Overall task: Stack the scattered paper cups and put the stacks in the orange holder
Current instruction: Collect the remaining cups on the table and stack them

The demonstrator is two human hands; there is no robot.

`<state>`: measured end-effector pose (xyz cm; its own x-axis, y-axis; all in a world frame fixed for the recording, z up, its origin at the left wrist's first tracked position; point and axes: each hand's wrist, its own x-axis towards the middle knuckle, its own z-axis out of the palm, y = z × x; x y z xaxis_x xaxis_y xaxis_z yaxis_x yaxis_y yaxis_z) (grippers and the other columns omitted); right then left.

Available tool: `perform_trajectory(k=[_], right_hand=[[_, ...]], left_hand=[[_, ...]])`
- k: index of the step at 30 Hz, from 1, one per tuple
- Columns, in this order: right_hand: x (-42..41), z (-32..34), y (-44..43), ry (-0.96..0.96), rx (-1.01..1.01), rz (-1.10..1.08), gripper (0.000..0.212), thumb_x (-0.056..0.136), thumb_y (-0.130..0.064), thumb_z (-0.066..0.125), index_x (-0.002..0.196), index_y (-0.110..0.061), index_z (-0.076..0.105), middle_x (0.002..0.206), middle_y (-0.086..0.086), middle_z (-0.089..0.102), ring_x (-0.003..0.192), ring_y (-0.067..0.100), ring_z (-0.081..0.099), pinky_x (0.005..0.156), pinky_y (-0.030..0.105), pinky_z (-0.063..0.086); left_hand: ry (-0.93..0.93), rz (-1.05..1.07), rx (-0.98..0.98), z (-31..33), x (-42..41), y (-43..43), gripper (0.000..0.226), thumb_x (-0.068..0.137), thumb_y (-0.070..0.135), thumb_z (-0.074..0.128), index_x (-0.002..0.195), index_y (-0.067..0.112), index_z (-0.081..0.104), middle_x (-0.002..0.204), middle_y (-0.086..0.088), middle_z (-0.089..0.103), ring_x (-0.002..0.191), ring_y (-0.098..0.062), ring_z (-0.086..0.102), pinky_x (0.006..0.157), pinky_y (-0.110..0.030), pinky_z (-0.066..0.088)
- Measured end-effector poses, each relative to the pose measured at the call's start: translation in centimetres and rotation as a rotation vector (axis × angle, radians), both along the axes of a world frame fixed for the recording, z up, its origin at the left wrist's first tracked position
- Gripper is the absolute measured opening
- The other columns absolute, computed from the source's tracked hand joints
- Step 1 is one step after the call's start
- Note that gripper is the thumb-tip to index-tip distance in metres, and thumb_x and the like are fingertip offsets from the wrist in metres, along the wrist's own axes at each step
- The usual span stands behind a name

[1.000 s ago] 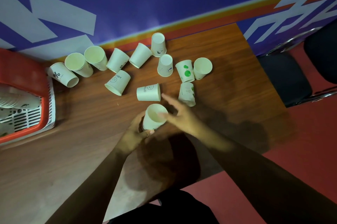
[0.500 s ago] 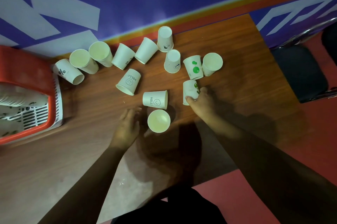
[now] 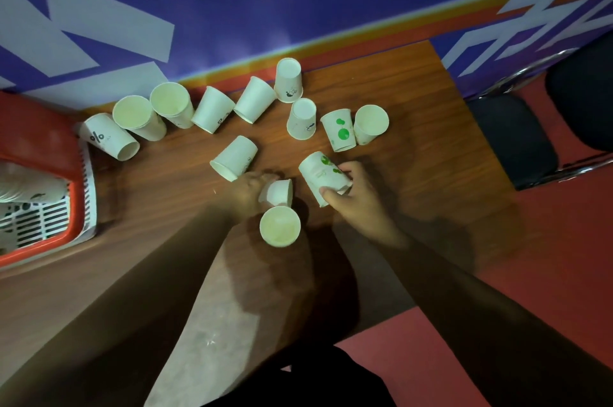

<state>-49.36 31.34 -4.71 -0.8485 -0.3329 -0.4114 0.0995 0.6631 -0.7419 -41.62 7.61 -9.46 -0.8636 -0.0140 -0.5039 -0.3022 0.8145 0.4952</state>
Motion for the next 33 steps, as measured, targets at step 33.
perform_trajectory(k=[33], right_hand=[[2.2,0.7,2.3,0.256,0.200,0.453,0.065,0.088,-0.037,0.067,0.146,-0.021,0.042,0.154,-0.006,0.034,0.141,0.013,0.033,0.106,0.019,0.023]], left_hand=[[0.391,0.337,0.489,3.9,9.8,5.6,0.072,0.078,0.030,0.076,0.141,0.030,0.040,0.128,0.006,0.047,0.126,-0.004,0.045,0.106,-0.016,0.036]])
